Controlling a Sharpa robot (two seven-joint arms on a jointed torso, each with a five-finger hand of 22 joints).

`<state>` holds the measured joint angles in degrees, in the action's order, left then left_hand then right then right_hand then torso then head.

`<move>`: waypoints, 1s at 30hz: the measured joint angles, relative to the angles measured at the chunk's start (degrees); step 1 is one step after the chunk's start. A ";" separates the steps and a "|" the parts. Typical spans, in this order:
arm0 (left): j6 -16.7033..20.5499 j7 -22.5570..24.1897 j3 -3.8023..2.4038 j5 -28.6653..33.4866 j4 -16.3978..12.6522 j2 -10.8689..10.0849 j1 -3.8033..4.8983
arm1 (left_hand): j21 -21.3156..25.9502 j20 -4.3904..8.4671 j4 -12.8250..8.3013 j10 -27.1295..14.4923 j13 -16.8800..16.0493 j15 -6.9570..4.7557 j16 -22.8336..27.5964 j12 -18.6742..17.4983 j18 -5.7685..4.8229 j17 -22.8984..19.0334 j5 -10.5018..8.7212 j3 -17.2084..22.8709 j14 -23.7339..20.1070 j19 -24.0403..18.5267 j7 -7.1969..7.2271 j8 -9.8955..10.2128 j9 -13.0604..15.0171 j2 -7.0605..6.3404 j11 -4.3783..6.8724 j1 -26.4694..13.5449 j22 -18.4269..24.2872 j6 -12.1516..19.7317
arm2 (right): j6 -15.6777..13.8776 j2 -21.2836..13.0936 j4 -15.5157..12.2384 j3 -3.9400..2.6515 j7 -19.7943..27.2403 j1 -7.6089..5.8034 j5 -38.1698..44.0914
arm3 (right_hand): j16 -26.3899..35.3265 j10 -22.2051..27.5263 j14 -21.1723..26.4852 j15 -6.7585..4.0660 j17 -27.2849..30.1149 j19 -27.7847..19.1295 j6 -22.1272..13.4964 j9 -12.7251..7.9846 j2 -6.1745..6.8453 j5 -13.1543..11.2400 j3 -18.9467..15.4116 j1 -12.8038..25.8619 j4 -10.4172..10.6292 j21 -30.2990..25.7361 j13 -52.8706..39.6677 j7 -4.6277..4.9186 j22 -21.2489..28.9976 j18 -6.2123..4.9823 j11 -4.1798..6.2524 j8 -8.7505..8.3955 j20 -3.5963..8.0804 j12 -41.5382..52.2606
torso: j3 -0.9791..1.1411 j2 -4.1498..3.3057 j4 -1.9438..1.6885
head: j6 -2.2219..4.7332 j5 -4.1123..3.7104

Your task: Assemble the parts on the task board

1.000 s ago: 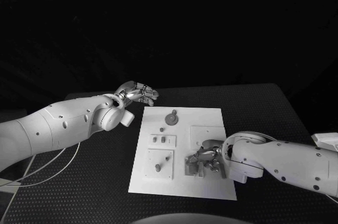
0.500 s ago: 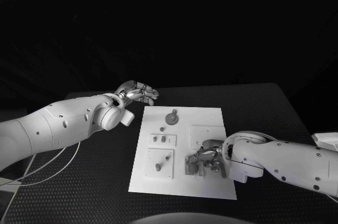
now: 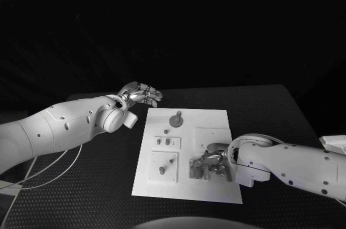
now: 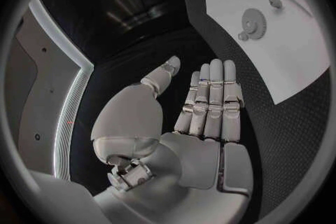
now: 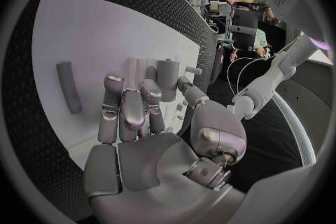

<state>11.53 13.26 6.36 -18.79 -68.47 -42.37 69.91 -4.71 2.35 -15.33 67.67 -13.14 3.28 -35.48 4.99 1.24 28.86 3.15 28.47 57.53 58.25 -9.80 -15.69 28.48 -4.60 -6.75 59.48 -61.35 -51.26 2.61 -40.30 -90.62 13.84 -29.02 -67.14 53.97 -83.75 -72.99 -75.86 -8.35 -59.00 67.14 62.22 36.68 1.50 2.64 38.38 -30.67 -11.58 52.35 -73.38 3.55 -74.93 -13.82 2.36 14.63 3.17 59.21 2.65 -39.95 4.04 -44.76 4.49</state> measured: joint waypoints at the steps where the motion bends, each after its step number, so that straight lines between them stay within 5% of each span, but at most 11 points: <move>1: 0.00 0.00 0.00 0.00 0.00 0.00 0.00 | 0.00 0.00 0.00 0.00 0.00 0.00 0.00 0.00 0.00 0.05 0.00 0.00 0.00 0.00 0.00 0.00 0.00 0.00 0.00 0.00 0.00 0.00 | 0.00 0.00 0.00 0.00 0.00 0.00 0.01 | 0.00 0.00 0.00 0.00 0.00 0.00 0.00 0.00 0.00 0.00 0.00 0.00 0.00 0.00 0.00 0.00 0.00 0.00 0.00 0.00 0.00 0.00 | 0.00 0.00 0.00 | 0.00 0.00; 12: 0.00 -0.01 0.00 0.00 0.02 0.02 0.00 | 0.00 0.00 0.15 0.00 0.00 0.00 0.00 0.00 -0.01 0.11 0.00 -0.15 0.00 0.00 0.00 -0.24 0.00 0.00 0.00 0.00 -0.04 0.00 | -0.29 0.06 0.11 0.04 0.09 0.06 0.02 | 0.00 0.01 0.18 0.20 0.31 -0.01 0.02 -0.02 0.57 -0.03 -0.20 0.77 -0.13 0.00 0.00 -0.02 0.01 0.00 -0.02 0.01 -0.01 0.00 | 0.02 0.01 0.00 | 0.18 0.01; 25: -0.01 -0.02 0.00 0.00 0.01 0.02 0.00 | 0.00 0.00 0.15 0.00 -0.01 0.00 0.00 0.00 0.00 0.17 0.00 -0.15 0.00 0.00 0.00 -0.23 -0.04 0.22 0.00 -0.22 -0.04 0.00 | 0.07 0.07 0.15 0.01 0.16 0.04 0.09 | 0.28 1.23 0.86 0.40 1.37 -0.10 -0.36 -0.18 9.13 -0.01 2.08 0.91 3.27 -0.03 0.55 0.36 0.02 -0.01 -0.22 -0.33 -0.11 -1.21 | 0.03 0.00 0.00 | 0.23 -0.02; 30: -0.01 -0.03 0.00 0.00 0.01 0.02 0.00 | 0.15 0.00 0.15 0.00 0.04 0.00 0.17 0.00 -0.01 0.20 0.00 -0.15 0.00 0.00 0.00 -0.23 -0.04 0.22 0.00 -0.22 -0.04 0.00 | 0.07 0.07 0.15 0.01 0.19 0.04 0.10 | 0.28 1.23 0.86 0.40 1.37 -0.11 -0.36 -0.03 9.67 -0.01 2.18 0.62 4.00 -0.03 0.55 0.35 0.02 0.00 -0.22 -0.33 -0.11 -1.21 | 0.03 0.00 0.00 | 0.21 0.02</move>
<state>11.52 13.24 6.36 -18.78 -68.46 -42.35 69.91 -4.56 2.35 -15.17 67.67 -13.09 3.29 -35.31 4.99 1.23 29.06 3.15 28.32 57.53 58.26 -9.80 -15.93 28.44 -4.38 -6.75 59.26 -61.39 -51.26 2.68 -40.23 -90.47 13.85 -28.83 -67.10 54.06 -83.47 -71.76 -75.00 -7.95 -57.63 67.03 61.86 36.65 11.17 2.63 40.56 -30.04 -7.58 52.32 -72.84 3.91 -74.91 -13.83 2.15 14.29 3.05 58.00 2.68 -39.95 4.04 -44.55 4.52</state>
